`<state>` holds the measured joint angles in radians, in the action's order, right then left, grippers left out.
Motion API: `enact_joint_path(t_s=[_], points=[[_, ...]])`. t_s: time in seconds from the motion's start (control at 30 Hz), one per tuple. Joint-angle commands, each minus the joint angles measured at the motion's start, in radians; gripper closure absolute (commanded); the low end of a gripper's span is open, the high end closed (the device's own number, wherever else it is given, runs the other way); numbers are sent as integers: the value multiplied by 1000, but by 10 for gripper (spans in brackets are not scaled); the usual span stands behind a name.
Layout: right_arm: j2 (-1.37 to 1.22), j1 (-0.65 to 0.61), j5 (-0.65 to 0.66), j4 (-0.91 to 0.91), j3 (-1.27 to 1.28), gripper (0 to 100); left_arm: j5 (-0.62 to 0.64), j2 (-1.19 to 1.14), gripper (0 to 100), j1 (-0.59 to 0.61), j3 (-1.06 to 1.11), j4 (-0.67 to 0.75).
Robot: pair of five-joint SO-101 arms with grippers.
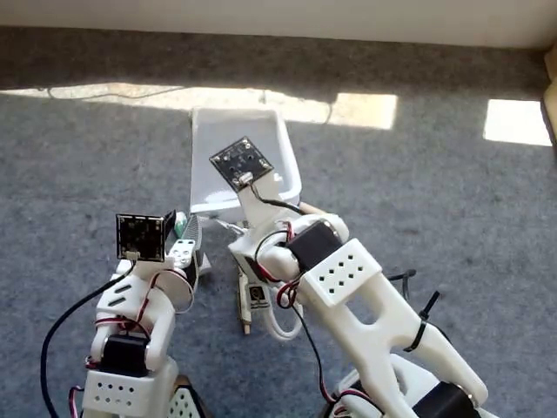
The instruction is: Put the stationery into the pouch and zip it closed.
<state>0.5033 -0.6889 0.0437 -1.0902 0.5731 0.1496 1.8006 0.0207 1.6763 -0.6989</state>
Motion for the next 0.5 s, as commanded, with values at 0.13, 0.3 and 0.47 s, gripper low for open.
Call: enact_joint_path(t_s=[0.13, 0.3, 0.47], points=[[44, 93, 0, -12, -13, 994, -9, 12, 893, 27, 19, 23], [44, 134, -2, -12, -13, 994, -8, 13, 893, 59, 19, 23], [44, 174, -8, -12, -13, 994, -8, 13, 893, 68, 19, 23]])
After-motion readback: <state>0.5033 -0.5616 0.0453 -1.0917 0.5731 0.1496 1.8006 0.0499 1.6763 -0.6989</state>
